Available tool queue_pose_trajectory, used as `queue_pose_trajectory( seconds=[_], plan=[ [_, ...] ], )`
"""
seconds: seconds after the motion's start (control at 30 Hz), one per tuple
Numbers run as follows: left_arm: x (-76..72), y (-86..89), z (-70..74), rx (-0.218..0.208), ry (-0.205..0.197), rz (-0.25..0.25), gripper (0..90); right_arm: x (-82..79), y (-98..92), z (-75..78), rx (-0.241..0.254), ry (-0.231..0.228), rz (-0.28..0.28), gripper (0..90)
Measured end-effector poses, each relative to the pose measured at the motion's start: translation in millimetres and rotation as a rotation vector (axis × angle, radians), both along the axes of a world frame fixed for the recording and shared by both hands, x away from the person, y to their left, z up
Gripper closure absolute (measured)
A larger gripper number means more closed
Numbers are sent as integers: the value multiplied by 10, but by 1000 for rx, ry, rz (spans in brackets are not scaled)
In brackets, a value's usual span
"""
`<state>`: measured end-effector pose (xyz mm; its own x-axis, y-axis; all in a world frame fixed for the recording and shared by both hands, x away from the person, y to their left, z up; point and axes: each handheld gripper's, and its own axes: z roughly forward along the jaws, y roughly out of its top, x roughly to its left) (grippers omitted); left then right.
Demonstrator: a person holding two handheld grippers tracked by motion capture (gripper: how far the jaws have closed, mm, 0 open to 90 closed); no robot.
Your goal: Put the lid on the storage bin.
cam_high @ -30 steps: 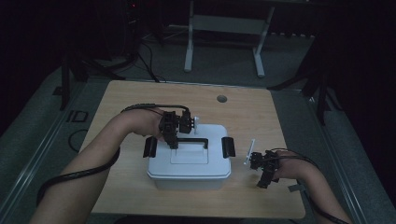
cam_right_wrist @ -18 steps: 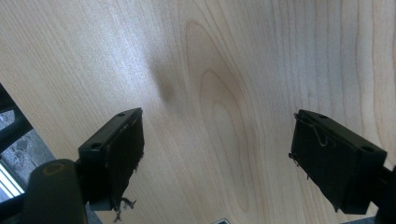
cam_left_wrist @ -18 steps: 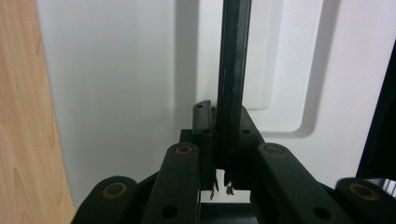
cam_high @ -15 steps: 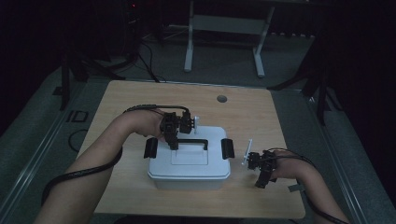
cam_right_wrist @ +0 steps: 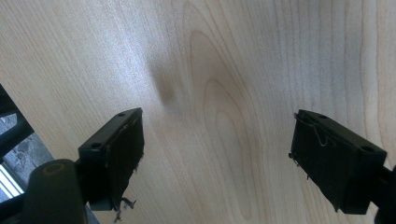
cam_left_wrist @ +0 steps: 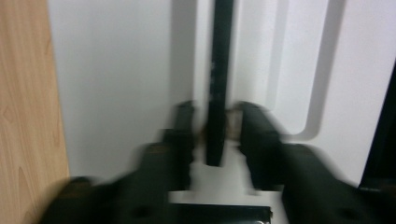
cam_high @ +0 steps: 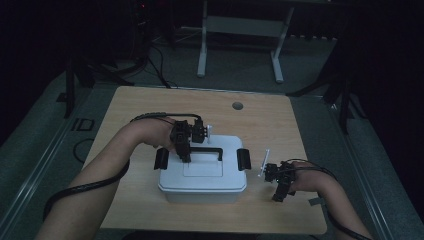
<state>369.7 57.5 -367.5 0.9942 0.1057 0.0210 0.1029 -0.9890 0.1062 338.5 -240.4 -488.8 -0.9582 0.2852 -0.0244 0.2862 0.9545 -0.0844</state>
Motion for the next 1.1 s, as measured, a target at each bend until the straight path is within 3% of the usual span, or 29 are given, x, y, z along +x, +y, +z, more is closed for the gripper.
queue_pose_trajectory(
  seconds=[0.03,0.1,0.17,0.2,0.23,0.33,0.5,0.87,1.1],
  plan=[
    [12,19,9,-16,9,23,454,0,-1,6,1,-2,-1,168],
    [34,65,19,-45,7,68,391,1,-4,12,0,-4,-2,168],
    [30,86,16,-44,-1,70,270,3,-6,13,0,-4,-2,168],
    [23,123,4,-55,-7,79,270,3,-8,15,0,-5,-4,168],
    [17,140,-6,-55,-4,90,154,2,-8,15,0,-5,-3,168],
    [-11,197,-30,-49,-19,88,14,1,-7,21,4,-7,-6,168],
    [-34,341,-70,-84,-52,115,14,5,-6,13,6,-10,-4,168],
    [-112,739,-126,-158,-55,179,14,15,-35,7,8,-29,-24,168],
    [-183,985,-184,-162,-63,210,14,15,-51,29,9,-32,-30,168]
  ],
)
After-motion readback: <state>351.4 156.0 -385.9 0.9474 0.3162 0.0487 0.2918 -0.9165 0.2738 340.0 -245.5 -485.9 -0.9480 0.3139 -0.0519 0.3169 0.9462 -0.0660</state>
